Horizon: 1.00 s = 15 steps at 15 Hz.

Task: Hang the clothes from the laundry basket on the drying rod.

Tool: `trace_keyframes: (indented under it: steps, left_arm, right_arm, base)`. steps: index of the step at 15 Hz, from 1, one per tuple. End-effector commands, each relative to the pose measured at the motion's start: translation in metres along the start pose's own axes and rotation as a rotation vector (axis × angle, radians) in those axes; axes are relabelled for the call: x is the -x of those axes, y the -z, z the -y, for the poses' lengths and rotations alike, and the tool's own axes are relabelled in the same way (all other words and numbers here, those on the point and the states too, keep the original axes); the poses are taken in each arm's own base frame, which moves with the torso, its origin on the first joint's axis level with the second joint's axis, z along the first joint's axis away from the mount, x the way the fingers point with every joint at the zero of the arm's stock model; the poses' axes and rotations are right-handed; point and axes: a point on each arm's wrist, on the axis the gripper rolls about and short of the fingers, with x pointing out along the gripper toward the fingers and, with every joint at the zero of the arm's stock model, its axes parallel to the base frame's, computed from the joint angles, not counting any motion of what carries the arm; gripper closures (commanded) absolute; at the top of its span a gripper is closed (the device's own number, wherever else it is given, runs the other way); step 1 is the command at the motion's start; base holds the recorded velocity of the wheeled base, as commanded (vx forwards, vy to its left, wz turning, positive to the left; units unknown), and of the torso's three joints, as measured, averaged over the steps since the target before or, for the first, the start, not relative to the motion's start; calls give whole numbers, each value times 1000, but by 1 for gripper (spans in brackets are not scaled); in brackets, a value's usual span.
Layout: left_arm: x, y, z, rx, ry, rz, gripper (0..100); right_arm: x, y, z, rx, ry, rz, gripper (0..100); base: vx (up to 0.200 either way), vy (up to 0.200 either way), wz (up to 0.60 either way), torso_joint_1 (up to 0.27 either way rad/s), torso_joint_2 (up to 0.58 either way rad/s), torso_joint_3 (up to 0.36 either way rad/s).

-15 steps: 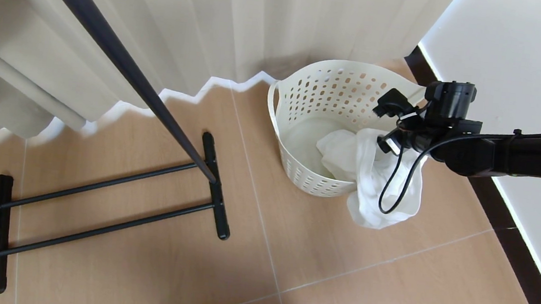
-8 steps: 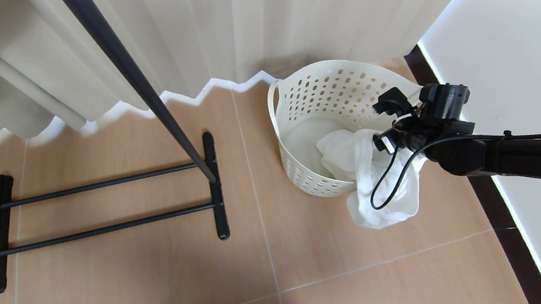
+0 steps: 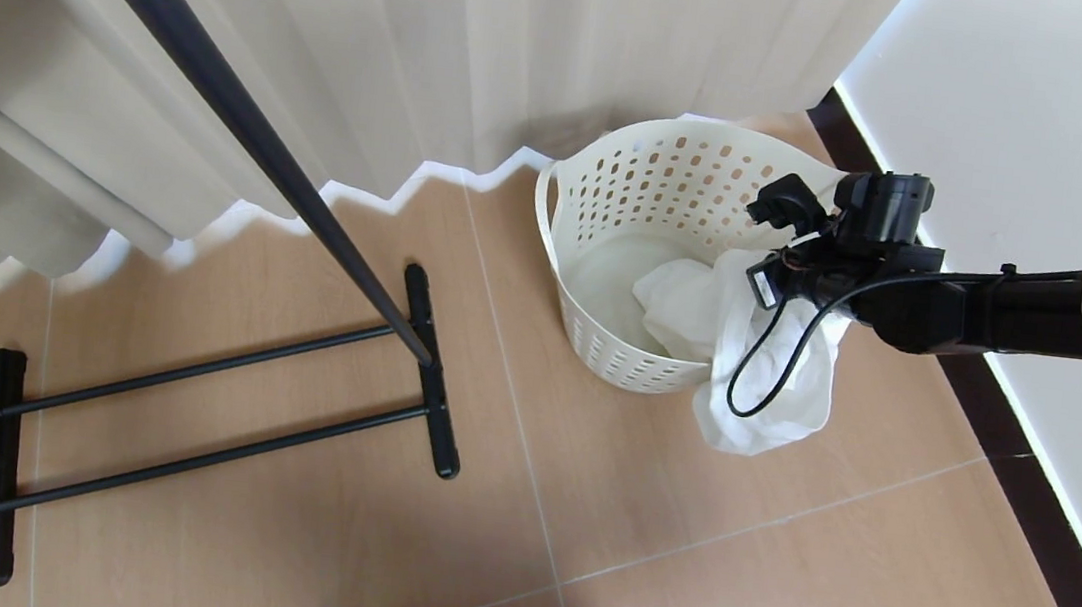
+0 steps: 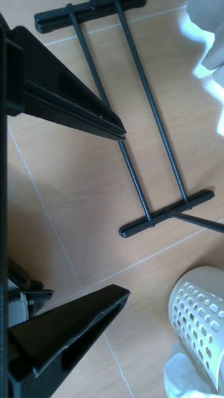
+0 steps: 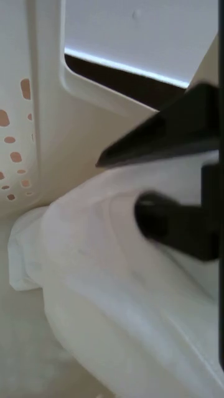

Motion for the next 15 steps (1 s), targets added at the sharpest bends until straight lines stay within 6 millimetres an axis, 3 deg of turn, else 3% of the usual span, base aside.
trace_keyframes:
  steps: [1, 3, 4, 5, 6, 11, 13, 14, 15]
  left_arm:
    - [0, 0, 0, 0, 0, -1, 0]
    - [0, 0, 0, 0, 0, 0, 0]
    - [0, 0, 0, 0, 0, -1, 0]
    - [0, 0, 0, 0, -1, -1, 0]
    - [0, 0, 0, -2, -1, 0, 0]
    - [0, 1, 0, -32, 10, -1, 0]
    - [0, 0, 0, -29, 8, 1, 0]
    - [0, 0, 0, -20, 9, 1, 0]
    - [0, 0, 0, -20, 11, 1, 0]
  right_arm:
    - [43, -23, 17, -54, -10, 60, 100]
    - [84, -29, 23, -116, -38, 81, 100]
    - [90, -29, 23, -124, -42, 81, 100]
    - [132, -30, 15, -166, -79, 101, 100]
    - [155, -29, 12, -189, -89, 131, 100]
    - [259, 10, -18, -283, -196, 251, 100]
    - [281, 16, -22, -311, -222, 298, 100]
    - [298, 26, -25, -318, -252, 309, 100]
    - [303, 36, -33, -314, -292, 286, 100]
  base:
    - [0, 0, 0, 0, 0, 0]
    - [0, 0, 0, 0, 0, 0]
    - [0, 0, 0, 0, 0, 0]
    - [0, 0, 0, 0, 0, 0]
    - [0, 0, 0, 0, 0, 0]
    - [0, 0, 0, 0, 0, 0]
    - [0, 0, 0, 0, 0, 0]
    - [0, 0, 0, 0, 0, 0]
    - [0, 0, 0, 0, 0, 0]
